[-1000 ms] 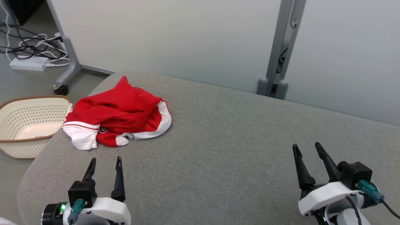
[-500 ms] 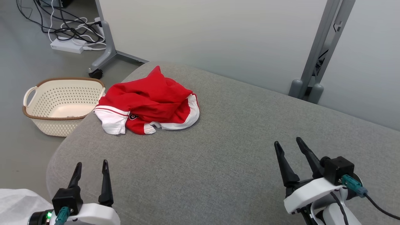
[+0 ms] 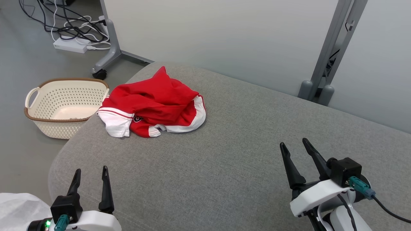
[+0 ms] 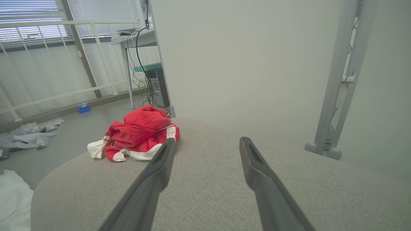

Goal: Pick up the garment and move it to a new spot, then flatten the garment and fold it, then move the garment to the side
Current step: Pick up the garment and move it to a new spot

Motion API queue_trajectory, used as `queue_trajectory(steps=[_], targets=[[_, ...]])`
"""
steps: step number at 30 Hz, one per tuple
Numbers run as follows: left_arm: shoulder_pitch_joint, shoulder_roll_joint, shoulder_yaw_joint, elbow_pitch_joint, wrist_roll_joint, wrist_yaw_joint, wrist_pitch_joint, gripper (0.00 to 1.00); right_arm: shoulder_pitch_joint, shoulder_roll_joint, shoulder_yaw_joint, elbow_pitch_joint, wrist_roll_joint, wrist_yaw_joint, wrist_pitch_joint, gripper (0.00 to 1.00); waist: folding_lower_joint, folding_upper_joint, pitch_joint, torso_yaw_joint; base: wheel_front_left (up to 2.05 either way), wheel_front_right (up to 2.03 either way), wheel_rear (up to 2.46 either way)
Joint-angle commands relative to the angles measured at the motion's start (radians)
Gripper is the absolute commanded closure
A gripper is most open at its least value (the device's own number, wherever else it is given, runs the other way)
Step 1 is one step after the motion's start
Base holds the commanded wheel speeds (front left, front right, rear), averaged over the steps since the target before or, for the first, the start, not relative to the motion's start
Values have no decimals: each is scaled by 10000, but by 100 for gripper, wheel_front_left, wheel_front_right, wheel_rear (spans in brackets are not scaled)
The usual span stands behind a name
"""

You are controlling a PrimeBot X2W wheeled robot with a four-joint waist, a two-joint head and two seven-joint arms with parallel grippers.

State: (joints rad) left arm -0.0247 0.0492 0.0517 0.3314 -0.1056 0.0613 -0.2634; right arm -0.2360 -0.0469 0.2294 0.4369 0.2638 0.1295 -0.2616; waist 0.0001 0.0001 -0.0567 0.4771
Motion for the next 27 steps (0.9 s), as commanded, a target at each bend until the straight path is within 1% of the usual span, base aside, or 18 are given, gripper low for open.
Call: queue_trajectory(steps=[1,8,11,14,18,21,23,24,25,27], targets=[[41,26,43,8,24,-46,-19,0,75,-72,-69,13,52,23,-53,0,-1,-1,-28,-25,0,0,0],[-253,27,258,182,-288,-97,-19,0,187,-74,-146,-115,28,23,-51,0,-1,-1,-88,-72,0,0,0],[-420,28,399,168,-348,-221,-19,0,287,-69,-252,-304,-86,23,-53,0,-1,-1,-25,-21,0,0,0],[-808,32,526,265,-450,-463,-19,0,416,-72,-226,-700,-355,23,-53,0,-1,-1,184,2,0,0,0],[-1670,59,849,406,-657,-742,-18,0,126,-359,16,-1183,-625,18,-53,0,-1,-1,893,-292,0,0,0],[-2592,227,866,1067,-708,-968,-8,0,-269,-708,227,-1500,-714,17,-51,0,-1,-1,1660,-520,0,0,0],[-3523,396,886,1618,-914,-1117,277,0,-570,-971,316,-1715,-750,17,-53,0,-1,-1,2142,-652,0,0,0],[-3978,569,858,1910,-941,-1192,514,0,-730,-1111,374,-1825,-757,17,-51,0,-1,-1,2374,-725,0,0,0],[-3978,569,858,1910,-941,-1192,514,0,-730,-1111,374,-1825,-757,17,-51,0,-1,-1,2374,-725,0,0,0],[-4816,831,828,2437,-1077,-1323,1051,0,-1035,-1340,497,-1962,-767,17,-51,0,-1,-1,2792,-890,0,0,0]])
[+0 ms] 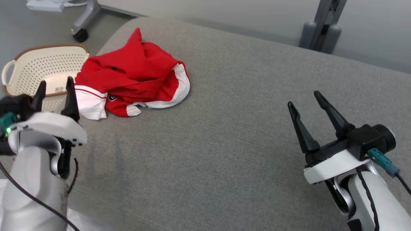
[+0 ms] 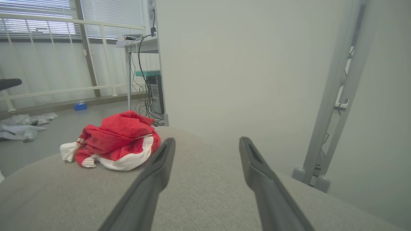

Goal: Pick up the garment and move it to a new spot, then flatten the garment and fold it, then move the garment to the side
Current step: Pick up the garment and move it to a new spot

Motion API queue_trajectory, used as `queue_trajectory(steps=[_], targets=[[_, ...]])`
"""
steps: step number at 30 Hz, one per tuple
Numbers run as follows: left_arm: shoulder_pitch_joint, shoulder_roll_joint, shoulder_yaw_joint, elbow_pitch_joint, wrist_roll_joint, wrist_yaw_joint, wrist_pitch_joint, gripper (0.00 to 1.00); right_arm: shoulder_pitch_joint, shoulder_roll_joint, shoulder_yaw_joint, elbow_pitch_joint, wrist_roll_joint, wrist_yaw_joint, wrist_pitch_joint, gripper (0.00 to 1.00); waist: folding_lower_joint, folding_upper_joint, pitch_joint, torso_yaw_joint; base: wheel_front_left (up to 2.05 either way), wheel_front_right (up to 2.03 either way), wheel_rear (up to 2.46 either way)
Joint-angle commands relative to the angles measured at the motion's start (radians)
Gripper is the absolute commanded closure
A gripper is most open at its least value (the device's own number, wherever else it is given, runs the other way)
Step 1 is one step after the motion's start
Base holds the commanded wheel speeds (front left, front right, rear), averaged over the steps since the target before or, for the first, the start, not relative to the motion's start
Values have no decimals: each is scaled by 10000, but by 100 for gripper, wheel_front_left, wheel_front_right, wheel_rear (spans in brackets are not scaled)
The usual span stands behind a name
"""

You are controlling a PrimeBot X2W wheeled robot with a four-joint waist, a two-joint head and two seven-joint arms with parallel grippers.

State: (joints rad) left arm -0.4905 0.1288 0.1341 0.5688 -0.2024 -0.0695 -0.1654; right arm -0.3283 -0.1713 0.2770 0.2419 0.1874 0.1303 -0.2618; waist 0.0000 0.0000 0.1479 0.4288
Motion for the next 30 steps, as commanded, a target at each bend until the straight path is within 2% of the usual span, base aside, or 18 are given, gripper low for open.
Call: queue_trajectory(steps=[1,10,13,15,17,20,23,30], targets=[[-549,187,-9,337,-119,-92,367,0,-214,-158,52,-83,-6,9,-51,0,0,0,917,-494,0,0,0],[-3399,1281,48,2623,-888,-418,3009,0,-1034,-465,267,-490,-107,7,-49,0,0,0,1956,-1314,0,0,0],[-4046,1154,324,3273,-1679,-534,3830,0,-1132,-497,304,-531,-62,7,-49,0,0,0,2150,-1546,0,0,0],[-4369,1280,361,3586,-2004,-584,4381,0,-1155,-542,363,-535,-4,9,-51,0,0,0,2267,-1668,0,0,0],[-4641,1506,160,3788,-2036,-613,4755,0,-1159,-562,416,-552,42,9,-51,0,0,0,2373,-1776,0,0,0],[-4951,1453,-37,4169,-2199,-613,5344,0,-1162,-599,468,-572,64,9,-49,0,0,0,2534,-1915,0,0,0],[-5217,1653,-166,4555,-2234,-597,5859,0,-1248,-599,505,-599,14,6,-51,0,0,0,2679,-2042,0,0,0],[-5657,1877,-325,5270,-2153,-376,6171,0,-1378,-547,628,-666,-33,6,-51,0,0,0,3003,-2333,0,0,0]])
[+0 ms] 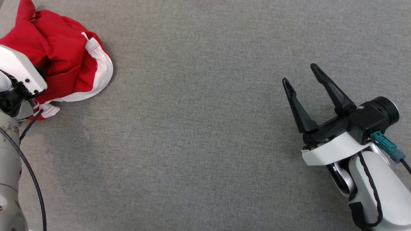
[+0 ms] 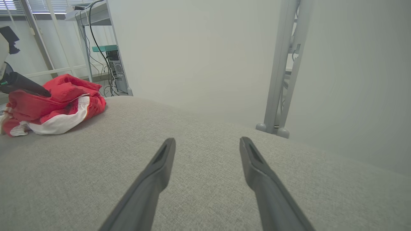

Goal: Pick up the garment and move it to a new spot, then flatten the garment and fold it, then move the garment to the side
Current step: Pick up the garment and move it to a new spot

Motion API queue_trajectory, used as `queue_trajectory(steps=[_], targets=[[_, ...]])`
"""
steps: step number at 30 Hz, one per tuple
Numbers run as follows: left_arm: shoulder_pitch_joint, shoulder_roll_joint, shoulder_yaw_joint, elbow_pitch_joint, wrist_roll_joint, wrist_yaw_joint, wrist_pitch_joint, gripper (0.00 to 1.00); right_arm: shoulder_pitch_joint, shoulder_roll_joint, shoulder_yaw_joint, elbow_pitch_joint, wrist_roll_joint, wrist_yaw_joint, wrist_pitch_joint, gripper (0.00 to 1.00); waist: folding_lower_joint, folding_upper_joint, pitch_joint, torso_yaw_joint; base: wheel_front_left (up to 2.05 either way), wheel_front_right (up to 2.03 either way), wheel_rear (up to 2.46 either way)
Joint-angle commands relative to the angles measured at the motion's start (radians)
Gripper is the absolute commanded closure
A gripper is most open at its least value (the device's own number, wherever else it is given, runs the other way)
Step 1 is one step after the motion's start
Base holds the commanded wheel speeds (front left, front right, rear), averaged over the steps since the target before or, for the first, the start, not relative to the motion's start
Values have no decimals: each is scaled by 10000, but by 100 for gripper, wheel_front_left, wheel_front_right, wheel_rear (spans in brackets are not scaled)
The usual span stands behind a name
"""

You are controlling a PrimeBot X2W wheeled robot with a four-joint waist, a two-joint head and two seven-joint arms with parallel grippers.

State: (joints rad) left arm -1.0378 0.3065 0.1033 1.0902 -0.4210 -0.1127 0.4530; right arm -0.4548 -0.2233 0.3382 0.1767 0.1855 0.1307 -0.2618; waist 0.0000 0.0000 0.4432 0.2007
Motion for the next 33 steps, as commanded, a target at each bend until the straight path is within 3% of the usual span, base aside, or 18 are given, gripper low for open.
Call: queue_trajectory(steps=[1,3,4,5,6,17,28,33], targets=[[-216,115,-26,119,26,69,-10,0,-117,-21,16,-11,-21,2,-51,0,0,0,74,-77,0,0,0],[-253,100,-27,293,-33,114,78,0,-123,-21,7,-2,-25,2,-51,0,0,0,100,-107,0,0,0],[-300,92,-27,385,-55,130,123,16,-129,-20,-10,5,-26,2,-51,0,0,0,108,-116,0,0,0],[-349,88,-29,439,-84,143,143,76,-129,-20,-23,14,-25,2,-51,0,0,0,110,-119,0,0,0],[-393,83,-24,486,-109,143,150,100,-129,-21,-34,25,-25,2,-49,0,0,0,109,-121,0,0,0],[-412,114,-120,541,-138,45,-1051,100,-26,75,-126,198,-67,2,-49,0,0,0,-282,22,0,0,0],[-2,-249,-331,-672,-413,-192,-5496,100,422,459,-496,389,-110,2,-49,0,0,0,-1444,279,0,0,0],[253,-571,-1114,-1725,-1114,-176,-6679,100,744,742,-682,508,-142,2,-49,0,0,0,-2177,253,0,0,0]])
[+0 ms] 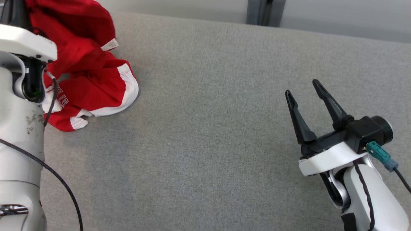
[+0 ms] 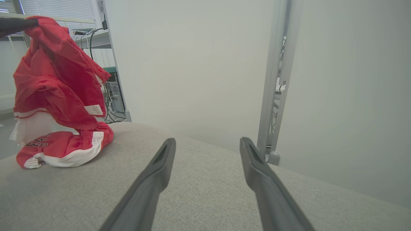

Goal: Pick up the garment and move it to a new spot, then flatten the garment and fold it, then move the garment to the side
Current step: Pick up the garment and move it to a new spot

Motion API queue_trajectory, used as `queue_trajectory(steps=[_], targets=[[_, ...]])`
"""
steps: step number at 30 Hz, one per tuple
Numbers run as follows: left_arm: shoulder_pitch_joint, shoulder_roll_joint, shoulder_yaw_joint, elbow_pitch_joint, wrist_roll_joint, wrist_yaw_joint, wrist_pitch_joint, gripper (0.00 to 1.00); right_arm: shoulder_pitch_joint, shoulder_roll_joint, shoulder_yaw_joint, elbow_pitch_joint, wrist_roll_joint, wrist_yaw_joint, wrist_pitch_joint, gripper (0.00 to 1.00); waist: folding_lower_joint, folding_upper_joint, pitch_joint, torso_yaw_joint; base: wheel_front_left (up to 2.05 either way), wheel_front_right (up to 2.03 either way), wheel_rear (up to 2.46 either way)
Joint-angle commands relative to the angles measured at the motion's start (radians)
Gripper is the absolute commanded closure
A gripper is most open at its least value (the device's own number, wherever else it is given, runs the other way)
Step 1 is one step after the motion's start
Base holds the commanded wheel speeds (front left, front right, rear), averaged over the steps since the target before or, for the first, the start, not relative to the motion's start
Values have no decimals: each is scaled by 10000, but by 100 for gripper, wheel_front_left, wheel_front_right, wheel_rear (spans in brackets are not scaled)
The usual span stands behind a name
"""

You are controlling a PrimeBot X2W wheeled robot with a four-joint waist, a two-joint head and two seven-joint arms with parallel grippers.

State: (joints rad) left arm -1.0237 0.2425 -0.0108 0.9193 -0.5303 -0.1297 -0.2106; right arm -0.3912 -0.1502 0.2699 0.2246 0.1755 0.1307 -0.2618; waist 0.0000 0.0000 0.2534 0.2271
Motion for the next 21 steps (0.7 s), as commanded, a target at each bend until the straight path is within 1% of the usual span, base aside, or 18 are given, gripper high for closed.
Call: queue_trajectory(steps=[1,7,12,18,20,21], targets=[[173,61,-190,-288,-180,-7,-145,100,172,72,-47,27,-55,2,-49,0,0,0,-417,-35,0,0,0],[438,-137,-1859,-1841,-1028,-10,-313,100,584,361,-478,72,-129,2,-49,0,0,0,-1220,-296,0,0,0],[641,-333,-3012,-2820,-1794,-11,-60,100,794,535,-875,40,-186,2,-49,0,0,0,-1652,-788,0,0,0],[951,-728,-4372,-3599,-2154,-11,290,100,786,668,-1293,-63,-305,2,-49,0,0,0,-1686,-1746,0,0,0],[1021,-877,-4866,-3677,-2042,-11,354,100,762,701,-1449,-93,-323,2,-49,0,0,0,-1651,-2150,0,0,0],[1116,-1035,-5242,-3561,-1901,-10,358,100,740,738,-1579,-136,-363,2,-51,0,0,0,-1602,-2580,0,0,0]])
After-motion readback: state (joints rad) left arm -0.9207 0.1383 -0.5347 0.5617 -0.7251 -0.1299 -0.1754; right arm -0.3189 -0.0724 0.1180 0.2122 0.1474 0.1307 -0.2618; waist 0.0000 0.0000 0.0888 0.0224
